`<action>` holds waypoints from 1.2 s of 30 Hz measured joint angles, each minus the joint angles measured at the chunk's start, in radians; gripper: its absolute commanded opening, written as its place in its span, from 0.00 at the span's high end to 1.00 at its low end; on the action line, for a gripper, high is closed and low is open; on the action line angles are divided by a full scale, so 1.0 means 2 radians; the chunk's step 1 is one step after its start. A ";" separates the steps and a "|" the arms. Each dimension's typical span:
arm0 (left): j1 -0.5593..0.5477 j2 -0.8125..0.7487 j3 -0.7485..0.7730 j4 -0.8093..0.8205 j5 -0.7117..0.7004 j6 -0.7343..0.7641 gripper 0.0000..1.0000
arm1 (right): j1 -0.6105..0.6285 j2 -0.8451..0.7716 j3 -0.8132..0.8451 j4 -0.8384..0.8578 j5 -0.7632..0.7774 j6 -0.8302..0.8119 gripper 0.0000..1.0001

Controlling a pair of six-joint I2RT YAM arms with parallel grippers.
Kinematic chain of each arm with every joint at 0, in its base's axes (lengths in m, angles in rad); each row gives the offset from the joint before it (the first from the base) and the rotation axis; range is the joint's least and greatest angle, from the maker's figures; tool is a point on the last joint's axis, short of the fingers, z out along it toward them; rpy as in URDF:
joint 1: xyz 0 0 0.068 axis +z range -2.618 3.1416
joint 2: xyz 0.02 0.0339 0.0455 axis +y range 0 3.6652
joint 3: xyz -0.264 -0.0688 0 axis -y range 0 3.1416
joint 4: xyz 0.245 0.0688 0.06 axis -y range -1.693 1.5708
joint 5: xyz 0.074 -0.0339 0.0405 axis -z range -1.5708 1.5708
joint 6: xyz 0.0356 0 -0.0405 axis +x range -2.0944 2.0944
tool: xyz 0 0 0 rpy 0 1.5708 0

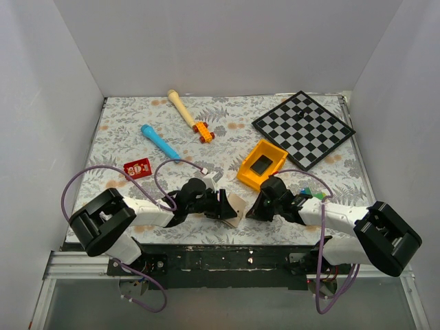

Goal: Put the credit cards into the card holder
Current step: Pick up the card holder from the center of the board.

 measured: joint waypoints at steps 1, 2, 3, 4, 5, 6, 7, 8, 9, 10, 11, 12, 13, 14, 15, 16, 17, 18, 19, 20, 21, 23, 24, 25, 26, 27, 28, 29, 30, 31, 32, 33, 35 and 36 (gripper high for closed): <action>0.000 -0.003 0.000 -0.003 0.000 0.002 0.54 | 0.000 -0.001 0.000 -0.001 0.001 0.000 0.89; 0.000 -0.006 0.000 -0.006 -0.001 0.004 0.55 | 0.000 -0.001 0.000 -0.001 0.002 0.000 0.89; 0.000 -0.007 0.000 -0.007 -0.001 0.005 0.56 | 0.000 -0.001 0.000 -0.001 0.002 0.000 0.89; 0.000 -0.007 0.000 -0.008 -0.002 0.007 0.58 | 0.000 -0.001 0.000 -0.002 0.002 0.000 0.89; 0.000 -0.007 0.000 -0.009 -0.002 0.008 0.59 | 0.000 -0.001 0.000 -0.002 0.002 0.000 0.89; 0.000 -0.007 0.000 -0.010 -0.002 0.008 0.60 | 0.000 -0.001 0.000 -0.002 0.002 0.000 0.89; 0.000 -0.007 0.000 -0.011 -0.002 0.008 0.61 | 0.000 -0.001 0.000 -0.002 0.002 0.000 0.89; 0.000 -0.007 0.000 -0.011 -0.002 0.009 0.62 | 0.000 -0.001 0.000 -0.002 0.002 0.000 0.89; 0.000 -0.007 0.000 -0.011 -0.002 0.009 0.62 | 0.000 -0.001 0.000 -0.002 0.002 0.000 0.89; 0.000 -0.007 0.000 -0.011 -0.002 0.009 0.62 | 0.000 -0.001 0.000 -0.002 0.002 0.000 0.89; 0.000 -0.007 0.000 -0.011 -0.002 0.009 0.62 | 0.000 -0.001 0.000 -0.002 0.002 0.000 0.89; 0.000 -0.007 0.000 -0.011 -0.002 0.009 0.62 | 0.000 -0.001 0.000 -0.002 0.002 0.000 0.89; 0.000 -0.007 0.000 -0.012 -0.002 0.009 0.62 | 0.000 -0.001 0.000 -0.002 0.002 0.000 0.89; 0.000 -0.007 0.000 -0.013 -0.002 0.009 0.62 | 0.000 -0.001 0.000 -0.002 0.002 0.000 0.89; 0.000 -0.007 0.000 -0.014 -0.002 0.009 0.62 | 0.000 -0.001 0.000 -0.002 0.002 0.000 0.89; 0.000 -0.007 0.000 -0.016 -0.002 0.010 0.62 | 0.000 -0.002 0.000 -0.003 0.003 0.000 0.89; 0.000 -0.008 0.000 -0.018 -0.002 0.011 0.63 | 0.000 -0.002 0.000 -0.004 0.003 0.000 0.89; 0.000 -0.009 0.000 -0.021 -0.002 0.013 0.64 | 0.000 -0.002 0.000 -0.004 0.004 0.000 0.89; 0.000 -0.011 0.000 -0.024 -0.002 0.014 0.66 | 0.000 -0.003 0.000 -0.005 0.004 0.000 0.89; 0.000 -0.012 0.000 -0.026 -0.002 0.014 0.69 | 0.000 -0.003 0.000 -0.005 0.004 0.000 0.89; 0.000 -0.014 0.000 -0.028 -0.003 0.015 0.75 | 0.000 -0.003 0.000 -0.005 0.004 0.000 0.88; 0.000 -0.015 0.001 -0.031 -0.004 0.017 0.85 | 0.000 -0.003 0.000 -0.006 0.004 -0.001 0.85; 0.000 -0.015 0.001 -0.033 -0.005 0.018 0.92 | 0.000 -0.005 0.000 -0.007 0.005 -0.002 0.84; 0.000 -0.016 0.002 -0.036 -0.006 0.019 0.99 | 0.000 -0.007 0.000 -0.010 0.006 -0.002 0.81; 0.000 -0.016 0.004 -0.041 -0.006 0.022 1.00 | 0.000 -0.011 0.000 -0.016 0.009 -0.004 0.78; 0.000 -0.017 0.008 -0.046 -0.006 0.024 1.00 | 0.000 -0.015 0.000 -0.022 0.012 -0.006 0.74; -0.001 -0.017 0.012 -0.051 -0.007 0.027 1.00 | 0.001 -0.022 0.002 -0.034 0.016 -0.010 0.70; -0.002 -0.018 0.017 -0.057 -0.009 0.030 1.00 | 0.002 -0.029 0.005 -0.047 0.021 -0.013 0.66; -0.003 -0.019 0.022 -0.066 -0.012 0.033 1.00 | 0.003 -0.038 0.008 -0.063 0.027 -0.015 0.62; -0.004 -0.021 0.027 -0.073 -0.016 0.036 1.00 | 0.005 -0.047 0.014 -0.080 0.033 -0.018 0.60; -0.007 -0.024 0.034 -0.087 -0.023 0.041 1.00 | 0.007 -0.056 0.021 -0.096 0.038 -0.021 0.59; -0.011 -0.027 0.043 -0.100 -0.032 0.046 1.00 | 0.011 -0.066 0.029 -0.111 0.043 -0.024 0.59; -0.020 -0.033 0.063 -0.129 -0.051 0.056 1.00 | 0.019 -0.085 0.048 -0.133 0.049 -0.028 0.57; -0.025 -0.037 0.073 -0.143 -0.061 0.061 1.00 | 0.021 -0.093 0.056 -0.140 0.051 -0.028 0.56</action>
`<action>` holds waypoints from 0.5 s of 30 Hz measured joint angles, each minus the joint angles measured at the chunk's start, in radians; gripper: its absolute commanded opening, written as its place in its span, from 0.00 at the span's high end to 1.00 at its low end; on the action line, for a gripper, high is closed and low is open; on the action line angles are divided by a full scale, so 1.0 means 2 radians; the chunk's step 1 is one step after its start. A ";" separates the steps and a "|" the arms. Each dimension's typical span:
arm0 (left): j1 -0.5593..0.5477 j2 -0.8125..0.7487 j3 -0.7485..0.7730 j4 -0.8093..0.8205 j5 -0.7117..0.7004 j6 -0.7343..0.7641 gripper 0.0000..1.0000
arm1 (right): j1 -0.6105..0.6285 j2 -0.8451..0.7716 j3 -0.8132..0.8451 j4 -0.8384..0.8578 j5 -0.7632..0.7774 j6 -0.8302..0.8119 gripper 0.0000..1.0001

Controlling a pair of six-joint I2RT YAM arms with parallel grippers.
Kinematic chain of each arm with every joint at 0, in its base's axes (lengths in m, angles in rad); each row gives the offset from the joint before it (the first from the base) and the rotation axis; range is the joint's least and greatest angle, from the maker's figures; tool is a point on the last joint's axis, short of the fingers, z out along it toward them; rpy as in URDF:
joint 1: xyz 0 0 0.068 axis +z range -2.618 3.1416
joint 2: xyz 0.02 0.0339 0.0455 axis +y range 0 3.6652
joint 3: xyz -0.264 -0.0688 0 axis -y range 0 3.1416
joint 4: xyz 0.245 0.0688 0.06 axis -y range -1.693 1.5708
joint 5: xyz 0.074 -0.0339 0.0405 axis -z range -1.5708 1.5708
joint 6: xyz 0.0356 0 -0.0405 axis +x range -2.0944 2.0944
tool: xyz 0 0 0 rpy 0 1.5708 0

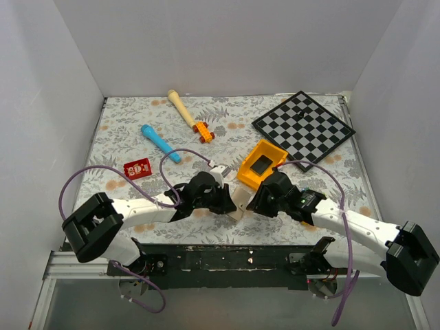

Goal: Put the credit cards into the card holder
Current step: Pick up the card holder from the center of the board, then open the card holder at the center of the board.

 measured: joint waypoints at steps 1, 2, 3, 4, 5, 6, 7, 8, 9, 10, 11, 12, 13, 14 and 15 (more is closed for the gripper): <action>-0.004 -0.003 0.010 -0.012 -0.010 0.005 1.00 | 0.002 -0.008 0.008 -0.005 0.002 0.000 0.56; -0.008 -0.006 0.019 -0.022 -0.018 0.008 1.00 | 0.003 -0.015 0.015 -0.008 0.001 0.000 0.56; -0.012 -0.009 0.029 -0.034 -0.027 0.012 1.00 | 0.004 -0.021 0.020 -0.011 0.001 0.000 0.55; -0.015 -0.011 0.036 -0.042 -0.035 0.015 1.00 | 0.004 -0.025 0.024 -0.012 0.001 0.000 0.55; -0.018 -0.013 0.043 -0.047 -0.041 0.018 1.00 | 0.004 -0.027 0.027 -0.013 0.001 0.000 0.55; -0.021 -0.014 0.048 -0.054 -0.047 0.020 1.00 | 0.004 -0.028 0.029 -0.013 0.001 -0.001 0.55; -0.024 -0.015 0.051 -0.059 -0.052 0.022 1.00 | 0.004 -0.028 0.031 -0.014 0.001 -0.001 0.55; -0.027 -0.016 0.054 -0.064 -0.056 0.023 1.00 | 0.004 -0.027 0.033 -0.014 0.001 -0.002 0.55; -0.031 -0.016 0.056 -0.069 -0.060 0.024 1.00 | 0.004 -0.027 0.035 -0.016 0.001 -0.002 0.55; -0.033 -0.016 0.057 -0.072 -0.063 0.025 1.00 | 0.004 -0.026 0.036 -0.017 0.001 -0.002 0.55; -0.037 -0.016 0.058 -0.076 -0.066 0.026 1.00 | 0.004 -0.025 0.038 -0.017 0.001 -0.002 0.55; -0.040 -0.016 0.058 -0.080 -0.069 0.027 1.00 | 0.004 -0.024 0.039 -0.017 0.001 -0.002 0.55; -0.044 -0.016 0.058 -0.083 -0.071 0.027 1.00 | 0.004 -0.024 0.041 -0.017 0.001 -0.002 0.55; -0.047 -0.016 0.058 -0.085 -0.074 0.029 1.00 | 0.004 -0.023 0.041 -0.017 0.001 -0.002 0.54; -0.051 -0.016 0.058 -0.087 -0.077 0.029 1.00 | 0.004 -0.023 0.041 -0.017 0.001 -0.002 0.54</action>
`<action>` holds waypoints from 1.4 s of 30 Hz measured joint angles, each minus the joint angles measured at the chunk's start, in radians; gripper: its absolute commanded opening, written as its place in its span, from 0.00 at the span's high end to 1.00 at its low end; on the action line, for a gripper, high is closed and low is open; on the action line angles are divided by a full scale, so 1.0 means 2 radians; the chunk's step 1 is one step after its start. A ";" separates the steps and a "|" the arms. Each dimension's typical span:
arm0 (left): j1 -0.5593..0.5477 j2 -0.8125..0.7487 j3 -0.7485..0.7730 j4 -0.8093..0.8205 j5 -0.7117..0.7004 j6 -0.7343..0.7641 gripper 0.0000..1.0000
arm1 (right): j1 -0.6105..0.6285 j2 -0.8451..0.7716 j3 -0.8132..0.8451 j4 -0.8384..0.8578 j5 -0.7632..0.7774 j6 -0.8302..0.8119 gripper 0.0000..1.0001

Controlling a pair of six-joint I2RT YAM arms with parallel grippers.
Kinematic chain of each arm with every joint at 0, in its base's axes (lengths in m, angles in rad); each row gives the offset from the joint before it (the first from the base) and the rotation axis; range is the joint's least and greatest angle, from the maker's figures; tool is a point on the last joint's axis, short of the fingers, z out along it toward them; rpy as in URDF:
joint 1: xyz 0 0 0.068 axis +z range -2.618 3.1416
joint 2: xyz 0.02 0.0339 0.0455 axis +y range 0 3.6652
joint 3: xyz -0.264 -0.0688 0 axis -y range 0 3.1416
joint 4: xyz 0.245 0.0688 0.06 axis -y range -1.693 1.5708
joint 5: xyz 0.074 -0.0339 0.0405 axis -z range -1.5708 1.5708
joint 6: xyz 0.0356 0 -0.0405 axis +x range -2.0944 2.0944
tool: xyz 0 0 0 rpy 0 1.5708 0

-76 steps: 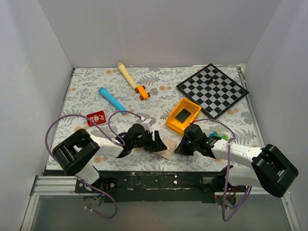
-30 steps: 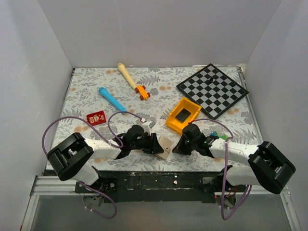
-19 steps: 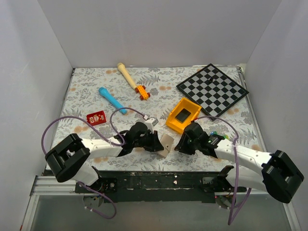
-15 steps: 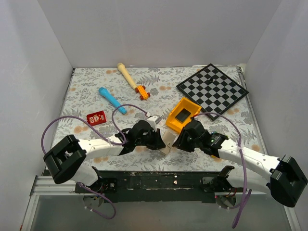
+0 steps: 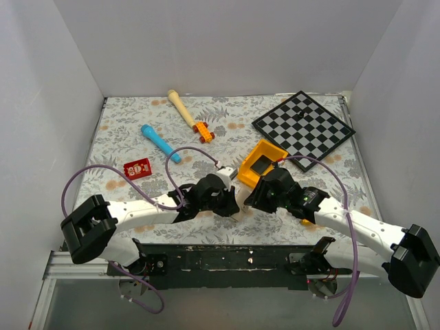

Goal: Put the credit cards into the card holder
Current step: Open the card holder at the center of the board.

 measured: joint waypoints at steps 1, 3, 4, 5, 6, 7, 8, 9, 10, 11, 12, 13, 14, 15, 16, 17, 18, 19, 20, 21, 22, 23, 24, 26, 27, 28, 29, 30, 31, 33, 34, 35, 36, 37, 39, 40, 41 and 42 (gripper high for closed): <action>-0.003 0.000 0.000 -0.002 -0.003 0.000 1.00 | 0.000 0.001 0.000 0.000 0.000 0.000 0.54; -0.009 0.000 0.000 -0.007 -0.008 0.001 1.00 | 0.000 0.005 0.000 0.000 -0.002 0.000 0.54; -0.012 0.000 0.000 -0.010 -0.010 0.002 1.00 | 0.000 0.006 0.000 0.000 -0.003 0.000 0.54; -0.014 0.000 0.000 -0.013 -0.012 0.002 1.00 | 0.000 0.008 0.000 0.000 -0.004 0.000 0.53; -0.016 0.000 0.002 -0.016 -0.013 0.002 1.00 | 0.000 0.010 0.000 0.000 -0.006 0.000 0.53; -0.018 0.000 0.003 -0.019 -0.015 0.002 1.00 | 0.000 0.011 0.000 0.000 -0.007 0.001 0.52; -0.019 0.000 0.005 -0.020 -0.015 0.002 1.00 | 0.000 0.013 0.000 0.000 -0.008 0.001 0.52; -0.020 0.000 0.008 -0.022 -0.016 0.002 1.00 | 0.000 0.014 0.000 0.000 -0.010 0.001 0.52; -0.021 0.000 0.011 -0.023 -0.018 0.002 1.00 | 0.000 0.014 0.000 0.001 -0.011 0.001 0.52; -0.022 0.000 0.014 -0.023 -0.019 0.002 1.00 | 0.000 0.014 0.000 0.001 -0.012 0.001 0.52; -0.023 0.000 0.017 -0.023 -0.020 0.002 1.00 | 0.000 0.014 0.000 0.001 -0.012 0.001 0.52; -0.023 0.000 0.019 -0.024 -0.021 0.002 1.00 | 0.000 0.014 0.000 0.002 -0.013 0.001 0.51; -0.024 0.000 0.021 -0.024 -0.023 0.003 1.00 | 0.000 0.015 0.000 0.002 -0.014 0.001 0.51; -0.024 0.001 0.023 -0.027 -0.024 0.004 1.00 | 0.000 0.016 0.000 0.003 -0.015 0.001 0.52; -0.025 0.001 0.024 -0.028 -0.025 0.005 1.00 | 0.000 0.017 0.000 0.004 -0.015 0.001 0.52; -0.025 0.002 0.025 -0.030 -0.026 0.006 1.00 | 0.000 0.018 0.000 0.004 -0.016 0.001 0.52; -0.025 0.003 0.026 -0.031 -0.027 0.007 1.00 | 0.000 0.019 0.000 0.004 -0.017 0.001 0.52; -0.026 0.003 0.026 -0.032 -0.027 0.007 1.00 | 0.000 0.019 0.000 0.004 -0.017 0.001 0.52; -0.026 0.003 0.026 -0.032 -0.028 0.008 1.00 | 0.000 0.019 0.000 0.004 -0.017 0.001 0.54; -0.027 0.003 0.026 -0.032 -0.029 0.009 1.00 | 0.000 0.019 0.000 0.004 -0.017 0.001 0.56; -0.027 0.003 0.026 -0.033 -0.029 0.009 1.00 | 0.000 0.020 0.000 0.004 -0.018 0.001 0.59; -0.028 0.003 0.026 -0.033 -0.029 0.009 1.00 | 0.000 0.020 0.000 0.005 -0.019 0.002 0.62; -0.028 0.003 0.026 -0.033 -0.030 0.009 1.00 | 0.000 0.021 0.000 0.006 -0.019 0.002 0.65; -0.028 0.003 0.026 -0.033 -0.030 0.009 1.00 | 0.000 0.023 0.000 0.008 -0.021 0.003 0.71; -0.028 0.003 0.026 -0.033 -0.031 0.009 1.00 | 0.000 0.024 0.000 0.010 -0.022 0.005 0.74; -0.029 0.003 0.026 -0.033 -0.033 0.009 1.00 | 0.000 0.025 0.000 0.013 -0.023 0.006 0.78; -0.030 0.003 0.026 -0.033 -0.035 0.010 1.00 | 0.000 0.026 -0.001 0.016 -0.023 0.007 0.81; -0.031 0.003 0.026 -0.033 -0.037 0.009 1.00 | 0.000 0.026 -0.001 0.019 -0.024 0.007 0.84; -0.031 0.003 0.026 -0.034 -0.040 0.009 1.00 | 0.000 0.027 -0.002 0.021 -0.025 0.008 0.87; -0.031 0.003 0.026 -0.034 -0.044 0.009 1.00 | 0.000 0.027 -0.003 0.026 -0.025 0.011 0.93; -0.031 0.002 0.026 -0.034 -0.047 0.009 1.00 | 0.000 0.027 -0.004 0.029 -0.025 0.014 0.95; -0.031 0.002 0.026 -0.034 -0.050 0.009 1.00 | 0.000 0.027 -0.004 0.031 -0.025 0.016 0.98; -0.031 0.000 0.026 -0.035 -0.052 0.009 1.00 | 0.000 0.027 -0.005 0.033 -0.026 0.018 0.99; -0.031 -0.002 0.026 -0.037 -0.056 0.009 1.00 | 0.000 0.027 -0.005 0.035 -0.026 0.019 0.99; -0.031 -0.007 0.026 -0.041 -0.062 0.009 1.00 | 0.000 0.027 -0.007 0.041 -0.026 0.022 0.99; -0.031 -0.009 0.026 -0.043 -0.065 0.009 1.00 | 0.000 0.027 -0.009 0.045 -0.027 0.023 0.99; -0.031 -0.011 0.026 -0.046 -0.068 0.009 1.00 | 0.000 0.027 -0.011 0.049 -0.028 0.025 0.99; -0.032 -0.013 0.025 -0.048 -0.071 0.009 1.00 | 0.000 0.027 -0.012 0.050 -0.029 0.027 0.99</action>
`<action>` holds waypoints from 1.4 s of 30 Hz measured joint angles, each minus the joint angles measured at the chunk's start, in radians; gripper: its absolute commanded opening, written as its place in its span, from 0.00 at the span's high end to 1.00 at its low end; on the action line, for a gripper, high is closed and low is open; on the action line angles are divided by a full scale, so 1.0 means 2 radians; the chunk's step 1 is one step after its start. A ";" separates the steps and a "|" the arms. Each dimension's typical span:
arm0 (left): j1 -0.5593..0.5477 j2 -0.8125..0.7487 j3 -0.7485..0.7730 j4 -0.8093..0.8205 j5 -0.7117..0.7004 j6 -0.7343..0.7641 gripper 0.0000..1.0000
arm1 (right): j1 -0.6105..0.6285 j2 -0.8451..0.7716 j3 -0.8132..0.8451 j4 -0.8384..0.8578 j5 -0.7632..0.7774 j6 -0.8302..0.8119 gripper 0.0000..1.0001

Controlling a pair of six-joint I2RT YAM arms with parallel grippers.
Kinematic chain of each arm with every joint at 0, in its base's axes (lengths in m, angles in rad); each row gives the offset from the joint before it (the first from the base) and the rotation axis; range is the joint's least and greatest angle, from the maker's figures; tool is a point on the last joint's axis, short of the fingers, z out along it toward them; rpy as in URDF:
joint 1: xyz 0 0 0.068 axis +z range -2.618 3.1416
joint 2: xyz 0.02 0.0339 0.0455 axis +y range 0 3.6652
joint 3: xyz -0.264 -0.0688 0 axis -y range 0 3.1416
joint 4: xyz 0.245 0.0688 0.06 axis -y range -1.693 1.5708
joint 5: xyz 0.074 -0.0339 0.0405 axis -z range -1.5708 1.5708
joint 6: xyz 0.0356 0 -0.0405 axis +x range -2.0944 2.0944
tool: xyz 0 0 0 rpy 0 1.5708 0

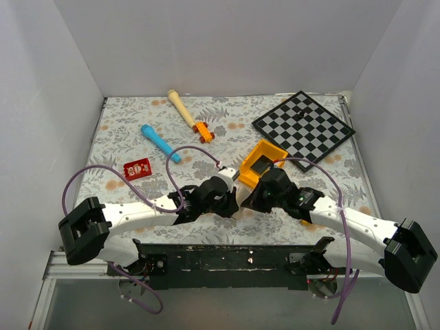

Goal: Put the credit cards into the card holder
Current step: Open the card holder at the center of the board.

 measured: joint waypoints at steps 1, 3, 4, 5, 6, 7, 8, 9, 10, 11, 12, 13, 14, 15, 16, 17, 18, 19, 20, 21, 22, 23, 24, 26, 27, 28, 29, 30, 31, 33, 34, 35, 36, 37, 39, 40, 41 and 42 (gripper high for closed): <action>-0.001 -0.002 0.000 -0.002 -0.002 0.000 1.00 | 0.000 0.000 -0.001 0.001 -0.001 0.002 0.99; -0.002 -0.007 -0.002 -0.004 -0.009 0.000 1.00 | 0.000 0.001 -0.002 -0.001 -0.001 0.004 0.99; -0.002 -0.011 -0.003 -0.005 -0.013 0.000 1.00 | 0.000 0.001 -0.003 -0.007 0.002 0.003 0.99; -0.002 -0.016 -0.003 -0.003 -0.017 -0.001 1.00 | 0.000 0.002 -0.007 -0.014 0.005 0.003 0.99; -0.002 -0.021 -0.003 0.000 -0.020 -0.001 1.00 | 0.000 0.003 -0.011 -0.025 0.008 0.004 0.99; -0.002 -0.028 -0.003 0.002 -0.024 -0.001 1.00 | 0.000 0.006 -0.014 -0.037 0.012 0.004 0.99; -0.002 -0.034 -0.003 0.004 -0.028 -0.002 1.00 | 0.000 0.008 -0.017 -0.050 0.017 0.004 0.99; -0.002 -0.040 -0.003 0.006 -0.031 -0.002 1.00 | 0.000 0.011 -0.018 -0.063 0.020 0.005 0.99; -0.002 -0.044 -0.003 0.006 -0.034 -0.002 1.00 | 0.000 0.012 -0.018 -0.075 0.024 0.005 0.99; -0.002 -0.046 -0.003 0.007 -0.036 -0.002 1.00 | 0.000 0.013 -0.018 -0.084 0.027 0.005 0.99; -0.002 -0.047 -0.003 0.007 -0.037 -0.002 1.00 | 0.000 0.012 -0.018 -0.090 0.030 0.005 0.99; -0.002 -0.047 -0.003 0.007 -0.038 -0.002 1.00 | 0.000 0.012 -0.018 -0.091 0.032 0.005 0.96; -0.002 -0.047 -0.003 0.007 -0.039 -0.002 1.00 | 0.000 0.010 -0.019 -0.091 0.033 0.005 0.88; -0.002 -0.046 -0.003 0.007 -0.039 -0.002 1.00 | 0.000 0.004 -0.023 -0.088 0.032 0.005 0.79; -0.002 -0.045 -0.003 0.007 -0.039 -0.002 1.00 | 0.000 -0.004 -0.026 -0.086 0.032 0.005 0.72; -0.002 -0.044 -0.003 0.007 -0.039 -0.002 1.00 | 0.000 -0.015 -0.029 -0.084 0.032 0.004 0.66; -0.002 -0.043 -0.003 0.007 -0.039 -0.002 1.00 | 0.000 -0.029 -0.031 -0.081 0.032 0.002 0.62; -0.002 -0.041 -0.003 0.007 -0.039 -0.002 1.00 | 0.000 -0.040 -0.032 -0.079 0.032 -0.001 0.59; -0.002 -0.040 -0.003 0.007 -0.038 -0.002 1.00 | 0.000 -0.053 -0.032 -0.071 0.030 -0.008 0.58; -0.002 -0.038 -0.003 0.007 -0.038 -0.001 1.00 | 0.000 -0.064 -0.031 -0.063 0.029 -0.013 0.57; -0.002 -0.036 -0.003 0.007 -0.037 0.000 1.00 | 0.000 -0.070 -0.030 -0.056 0.027 -0.019 0.56; -0.002 -0.034 -0.003 0.007 -0.036 0.001 1.00 | 0.000 -0.075 -0.028 -0.050 0.024 -0.025 0.55; -0.002 -0.031 -0.003 0.007 -0.035 0.002 1.00 | 0.000 -0.077 -0.024 -0.045 0.020 -0.031 0.55; -0.002 -0.026 -0.002 0.007 -0.033 0.005 1.00 | 0.000 -0.075 -0.014 -0.037 0.011 -0.039 0.54; -0.002 -0.023 -0.002 0.007 -0.032 0.006 1.00 | 0.000 -0.073 -0.008 -0.032 0.006 -0.043 0.53; -0.002 -0.020 -0.002 0.007 -0.030 0.008 1.00 | 0.000 -0.069 -0.003 -0.027 0.002 -0.048 0.53; -0.002 -0.018 -0.001 0.007 -0.029 0.009 1.00 | 0.000 -0.065 0.001 -0.022 -0.001 -0.050 0.52; -0.002 -0.015 -0.001 0.007 -0.027 0.010 1.00 | 0.000 -0.061 0.004 -0.015 -0.004 -0.052 0.52; -0.002 -0.014 0.000 0.007 -0.025 0.011 1.00 | 0.000 -0.058 0.005 -0.010 -0.006 -0.053 0.51; -0.002 -0.011 0.001 0.007 -0.022 0.014 1.00 | 0.000 -0.052 0.005 -0.002 -0.009 -0.054 0.51; -0.003 -0.011 0.001 0.006 -0.021 0.014 1.00 | 0.000 -0.049 0.005 -0.001 -0.010 -0.054 0.50; -0.004 -0.011 0.001 0.006 -0.021 0.015 1.00 | 0.000 -0.046 0.005 0.000 -0.011 -0.054 0.50; -0.005 -0.011 0.001 0.007 -0.021 0.015 1.00 | 0.000 -0.043 0.005 0.001 -0.011 -0.055 0.50; -0.006 -0.011 0.001 0.007 -0.021 0.017 1.00 | 0.000 -0.040 0.005 0.001 -0.011 -0.055 0.50; -0.006 -0.011 0.001 0.006 -0.019 0.019 1.00 | 0.000 -0.033 0.005 0.001 -0.011 -0.055 0.50; -0.006 -0.011 0.001 0.006 -0.019 0.020 1.00 | 0.000 -0.030 0.005 0.002 -0.011 -0.055 0.50; -0.007 -0.011 0.001 0.006 -0.018 0.022 1.00 | 0.000 -0.027 0.005 0.002 -0.011 -0.055 0.50; -0.007 -0.011 0.001 0.006 -0.016 0.024 1.00 | 0.000 -0.025 0.005 0.002 -0.011 -0.055 0.50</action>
